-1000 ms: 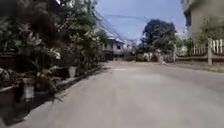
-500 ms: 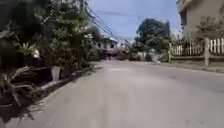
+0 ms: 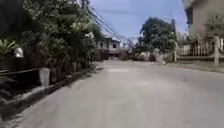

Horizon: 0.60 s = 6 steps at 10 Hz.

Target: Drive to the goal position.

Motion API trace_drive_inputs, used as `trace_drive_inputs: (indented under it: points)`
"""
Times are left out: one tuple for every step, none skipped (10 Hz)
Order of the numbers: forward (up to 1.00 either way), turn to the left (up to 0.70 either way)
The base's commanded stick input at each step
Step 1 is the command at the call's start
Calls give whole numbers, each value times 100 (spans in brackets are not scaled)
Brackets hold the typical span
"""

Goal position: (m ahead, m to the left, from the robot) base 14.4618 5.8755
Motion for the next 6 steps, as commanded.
trace_drive_inputs:
  points:
    - [100, 0]
    - [100, -3]
    - [100, -18]
    - [100, -40]
    - [100, -40]
    - [100, -40]
